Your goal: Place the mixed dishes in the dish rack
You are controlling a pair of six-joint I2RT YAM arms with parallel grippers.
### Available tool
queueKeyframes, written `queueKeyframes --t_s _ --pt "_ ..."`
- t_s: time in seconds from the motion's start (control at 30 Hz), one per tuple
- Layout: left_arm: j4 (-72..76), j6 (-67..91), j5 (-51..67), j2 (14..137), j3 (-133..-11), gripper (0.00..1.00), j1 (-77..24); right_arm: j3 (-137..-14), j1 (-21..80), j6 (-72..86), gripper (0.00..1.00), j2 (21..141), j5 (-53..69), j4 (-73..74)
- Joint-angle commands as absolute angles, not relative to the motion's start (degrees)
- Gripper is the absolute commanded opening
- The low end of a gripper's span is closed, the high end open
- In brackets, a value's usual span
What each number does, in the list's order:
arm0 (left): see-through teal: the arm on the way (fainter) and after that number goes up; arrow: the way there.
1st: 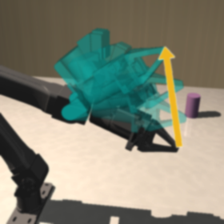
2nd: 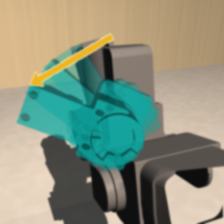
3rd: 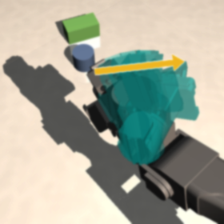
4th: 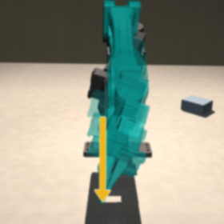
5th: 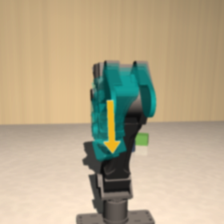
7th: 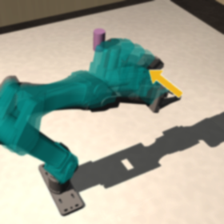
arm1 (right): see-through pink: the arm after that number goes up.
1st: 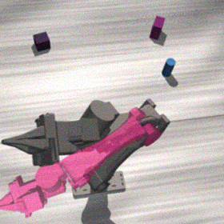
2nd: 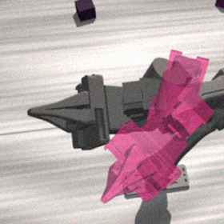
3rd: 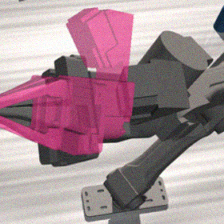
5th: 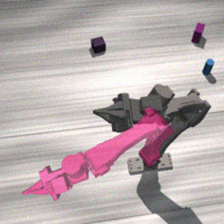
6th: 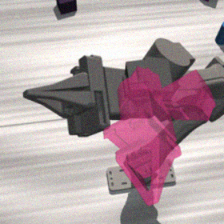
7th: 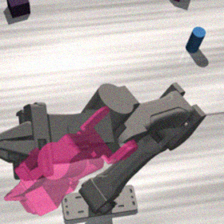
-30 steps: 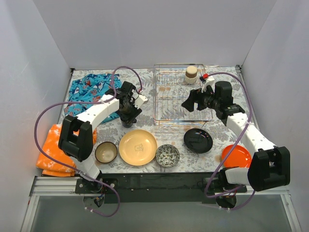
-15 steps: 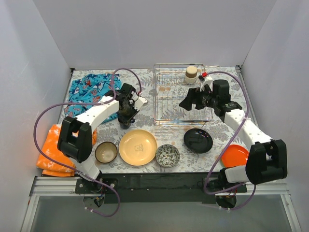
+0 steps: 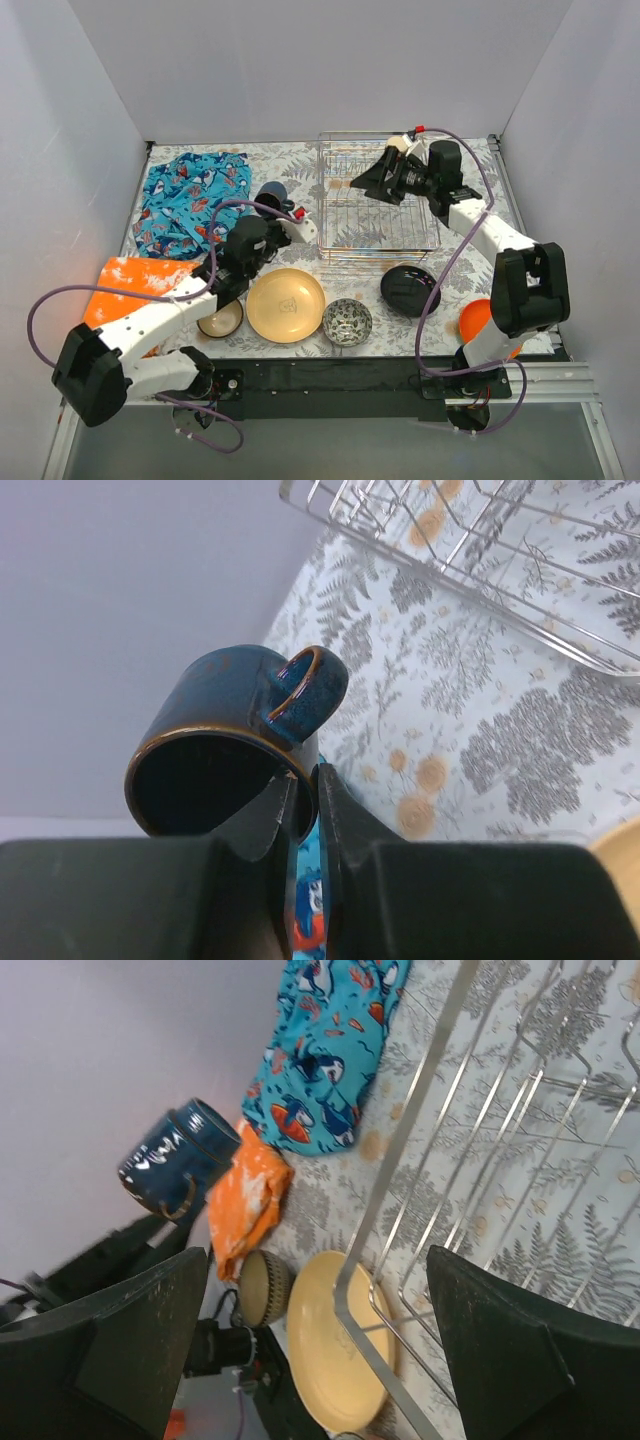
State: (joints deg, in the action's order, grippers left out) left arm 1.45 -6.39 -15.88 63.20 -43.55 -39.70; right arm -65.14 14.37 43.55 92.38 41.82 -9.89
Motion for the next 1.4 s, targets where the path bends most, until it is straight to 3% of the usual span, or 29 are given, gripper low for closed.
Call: queueKeyframes --t_s 0.0,0.17,0.33,0.6,0.8,1.13,1.37 --pt "32.3 -21.78 -24.86 67.4 -38.86 0.0 -44.02 -72.24 15.47 54.13 0.99 95.18 42.37 -12.49" --pt "56.29 -37.32 -24.96 74.43 -31.83 0.0 -47.11 -76.64 17.4 58.35 0.98 98.52 41.13 -9.93" --pt "67.67 -42.97 -26.1 81.38 -30.67 0.0 -49.48 -77.78 18.89 57.83 0.91 100.54 37.27 -7.03" --pt "64.69 -39.3 -27.33 84.55 -35.15 0.0 -51.68 -80.42 21.44 60.38 0.92 103.71 40.43 -9.84" --pt "56.78 -29.28 -31.64 85.78 -40.51 0.0 -51.77 -80.42 22.06 63.28 0.98 103.71 43.33 -15.02" --pt "50.72 -21.36 -29.0 86.13 -42.54 0.0 -52.21 -80.77 23.03 66.01 0.99 103.36 45.35 -18.98" --pt "54.49 -22.24 -27.34 87.1 -41.92 0.0 -52.91 -80.95 23.2 66.53 0.98 103.45 46.58 -19.86"
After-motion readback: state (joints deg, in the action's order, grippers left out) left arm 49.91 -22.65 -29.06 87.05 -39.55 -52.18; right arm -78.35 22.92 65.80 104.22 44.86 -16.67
